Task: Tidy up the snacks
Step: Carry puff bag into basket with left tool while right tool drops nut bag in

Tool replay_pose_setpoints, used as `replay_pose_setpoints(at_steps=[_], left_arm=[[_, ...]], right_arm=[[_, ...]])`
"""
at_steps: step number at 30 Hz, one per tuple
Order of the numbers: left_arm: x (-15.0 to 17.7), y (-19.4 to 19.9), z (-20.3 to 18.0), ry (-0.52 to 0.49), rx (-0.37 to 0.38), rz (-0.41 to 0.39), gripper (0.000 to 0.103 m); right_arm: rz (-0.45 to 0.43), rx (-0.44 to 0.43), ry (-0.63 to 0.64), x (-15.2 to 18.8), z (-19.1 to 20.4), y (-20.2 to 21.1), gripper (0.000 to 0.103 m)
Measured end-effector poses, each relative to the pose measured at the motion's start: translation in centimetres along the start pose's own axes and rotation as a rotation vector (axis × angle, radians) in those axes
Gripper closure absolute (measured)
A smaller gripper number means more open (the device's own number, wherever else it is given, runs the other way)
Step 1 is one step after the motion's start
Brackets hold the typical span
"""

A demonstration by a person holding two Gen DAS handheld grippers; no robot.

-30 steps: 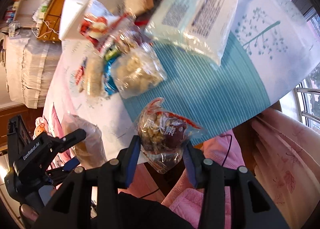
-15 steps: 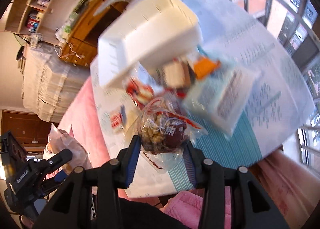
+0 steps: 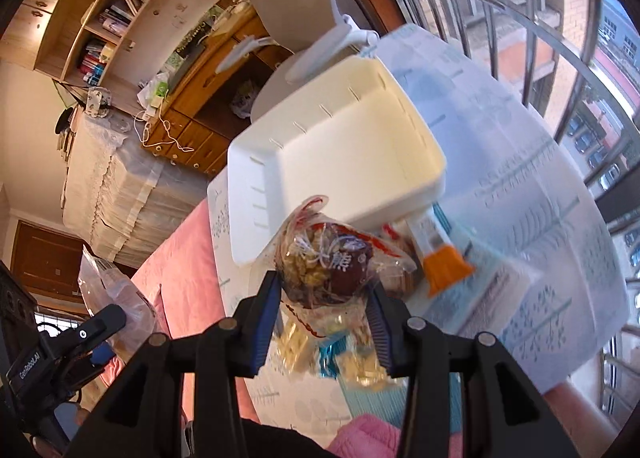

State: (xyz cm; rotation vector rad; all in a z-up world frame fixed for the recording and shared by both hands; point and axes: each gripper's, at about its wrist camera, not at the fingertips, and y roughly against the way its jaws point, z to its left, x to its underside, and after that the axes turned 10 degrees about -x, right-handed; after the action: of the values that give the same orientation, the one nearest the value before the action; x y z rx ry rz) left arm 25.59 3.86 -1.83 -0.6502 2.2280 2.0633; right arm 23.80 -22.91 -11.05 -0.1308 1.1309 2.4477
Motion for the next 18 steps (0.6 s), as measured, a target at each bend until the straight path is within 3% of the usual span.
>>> replay_pose_setpoints(at_steps=[13, 18], left_arm=[[-3.7, -5.9, -5.9, -0.104, 0.012, -0.041, 0.019], [-4.8, -8.5, -7.8, -0.159, 0.011, -0.119, 0.015]], right_arm=[[-0.043, -0.079, 0.078, -4.9, -1.8, -3.3, 0.060], [-0.045, -0.101, 0.073, -6.7, -3.1, -4.6, 0.058]])
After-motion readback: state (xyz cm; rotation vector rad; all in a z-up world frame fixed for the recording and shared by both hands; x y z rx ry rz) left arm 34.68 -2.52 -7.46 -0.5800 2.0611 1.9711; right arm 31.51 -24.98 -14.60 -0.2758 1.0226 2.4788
